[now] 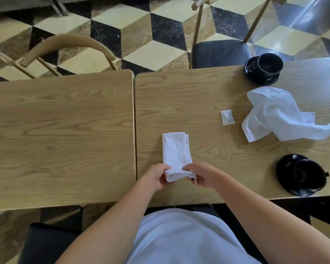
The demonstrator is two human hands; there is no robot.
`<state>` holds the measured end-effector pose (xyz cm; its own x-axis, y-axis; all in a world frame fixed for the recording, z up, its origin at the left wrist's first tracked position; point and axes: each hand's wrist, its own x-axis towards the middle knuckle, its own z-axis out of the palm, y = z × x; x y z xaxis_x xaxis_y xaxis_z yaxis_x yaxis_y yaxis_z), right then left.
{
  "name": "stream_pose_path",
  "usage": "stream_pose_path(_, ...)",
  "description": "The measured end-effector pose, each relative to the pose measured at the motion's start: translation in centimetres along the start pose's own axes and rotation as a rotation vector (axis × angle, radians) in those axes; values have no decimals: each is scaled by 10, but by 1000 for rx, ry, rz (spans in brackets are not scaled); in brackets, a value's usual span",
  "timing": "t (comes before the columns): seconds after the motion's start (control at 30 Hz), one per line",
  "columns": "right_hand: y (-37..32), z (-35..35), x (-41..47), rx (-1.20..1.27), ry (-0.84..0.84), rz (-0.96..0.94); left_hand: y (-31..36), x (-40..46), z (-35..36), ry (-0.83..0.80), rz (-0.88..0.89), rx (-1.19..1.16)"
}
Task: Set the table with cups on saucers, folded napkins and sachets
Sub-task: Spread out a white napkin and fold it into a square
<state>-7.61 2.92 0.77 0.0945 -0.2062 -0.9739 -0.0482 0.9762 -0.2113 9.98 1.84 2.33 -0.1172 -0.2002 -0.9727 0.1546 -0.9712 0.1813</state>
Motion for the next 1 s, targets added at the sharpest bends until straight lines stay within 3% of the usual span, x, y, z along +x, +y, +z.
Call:
stream_pose_path(0.2,31,1,-2,-60,64,42,-34,4,-10,57,-102,-32)
stream_pose_path(0.27,32,1,-2,-68,94,18,-36,7,-8,164,7,69)
stream_pose_path(0.37,23,-3,1,-67,96,-16,-31,14,-9,441,348,522)
stream_pose_path(0.43,16,-5,2,-58,59,6,-24,20,-8,504,469,686)
stream_pose_path(0.67,22,-5,16,19,-128,211,-8,46,-18,446,287,749)
stream_pose_path(0.73,26,-7,21,189,-169,243,-11,48,-21,492,305,844)
stream_pose_path(0.8,27,-9,23,356,-206,263,-13,49,-21,546,447,992)
stream_pose_path(0.9,24,-10,21,530,-266,271,-14,44,-17,379,761,1020)
stream_pose_path(1.0,15,-11,18,689,-292,276,-12,37,-20,139,719,826)
